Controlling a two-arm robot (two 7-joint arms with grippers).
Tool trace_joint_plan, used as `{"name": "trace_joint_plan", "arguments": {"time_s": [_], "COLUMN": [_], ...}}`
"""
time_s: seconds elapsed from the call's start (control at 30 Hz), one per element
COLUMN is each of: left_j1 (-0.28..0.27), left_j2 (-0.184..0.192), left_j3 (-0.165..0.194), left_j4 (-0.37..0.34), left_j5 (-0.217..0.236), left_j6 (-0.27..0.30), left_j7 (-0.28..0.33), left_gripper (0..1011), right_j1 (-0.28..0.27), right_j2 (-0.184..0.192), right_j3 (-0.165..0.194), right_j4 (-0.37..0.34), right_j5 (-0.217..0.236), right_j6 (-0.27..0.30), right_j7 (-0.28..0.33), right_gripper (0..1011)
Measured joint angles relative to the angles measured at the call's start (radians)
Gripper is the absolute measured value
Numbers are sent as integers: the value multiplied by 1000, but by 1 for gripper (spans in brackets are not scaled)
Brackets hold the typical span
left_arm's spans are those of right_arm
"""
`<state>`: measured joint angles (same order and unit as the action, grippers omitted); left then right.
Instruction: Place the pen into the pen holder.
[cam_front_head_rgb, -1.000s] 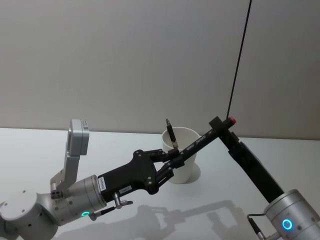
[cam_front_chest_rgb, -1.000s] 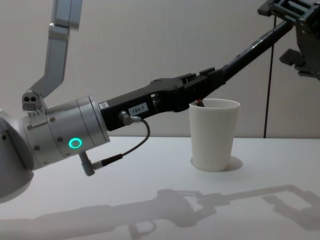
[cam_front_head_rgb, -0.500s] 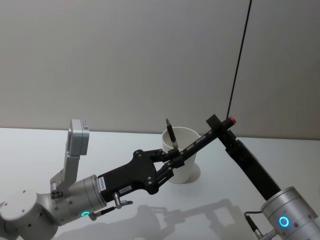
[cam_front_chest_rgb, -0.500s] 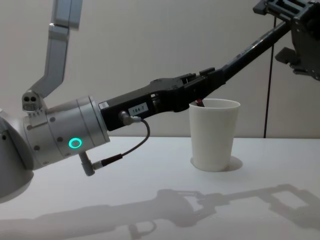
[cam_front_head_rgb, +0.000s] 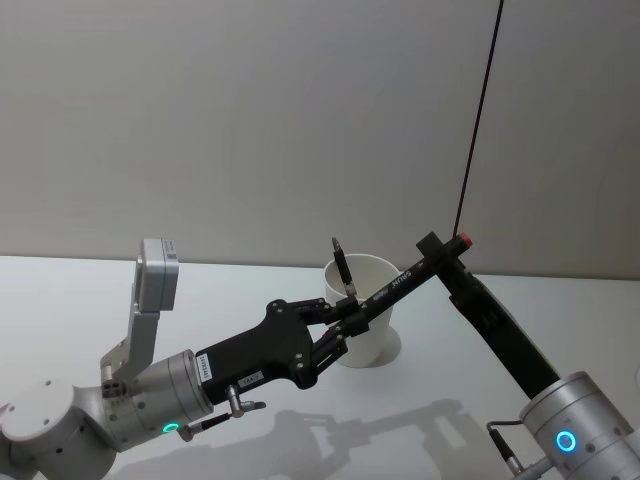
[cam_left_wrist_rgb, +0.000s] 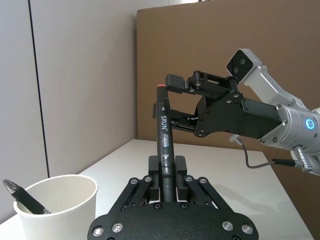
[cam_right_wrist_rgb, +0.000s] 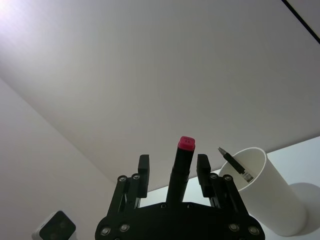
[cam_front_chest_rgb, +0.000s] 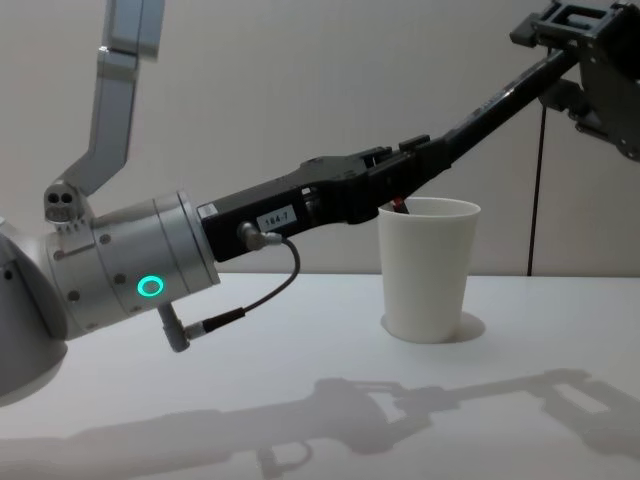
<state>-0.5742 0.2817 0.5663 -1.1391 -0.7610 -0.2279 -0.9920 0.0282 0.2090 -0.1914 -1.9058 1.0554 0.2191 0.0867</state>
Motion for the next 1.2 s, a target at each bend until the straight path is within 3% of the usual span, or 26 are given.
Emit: {"name": "trace_joint_plan", "arguments": {"time_s": [0.47,1.17,1.2], "left_j1": [0,0,0], "left_j2": [0,0,0], "left_j3": [0,0,0], "left_j4": [0,0,0], "left_j5": [0,0,0], "left_j6": [0,0,0], "left_j7": [0,0,0], "left_gripper": [190,192,253], "right_j1": [2,3,2], "right_j2": [0,0,0], "right_j3": [-2,-1,-1], "right_j4": [1,2,2], "right_j5": [0,-1,-1], "right_j6": [-1,-1,-1], "right_j7": [-1,-1,-1], "right_gripper": [202,194,194]}}
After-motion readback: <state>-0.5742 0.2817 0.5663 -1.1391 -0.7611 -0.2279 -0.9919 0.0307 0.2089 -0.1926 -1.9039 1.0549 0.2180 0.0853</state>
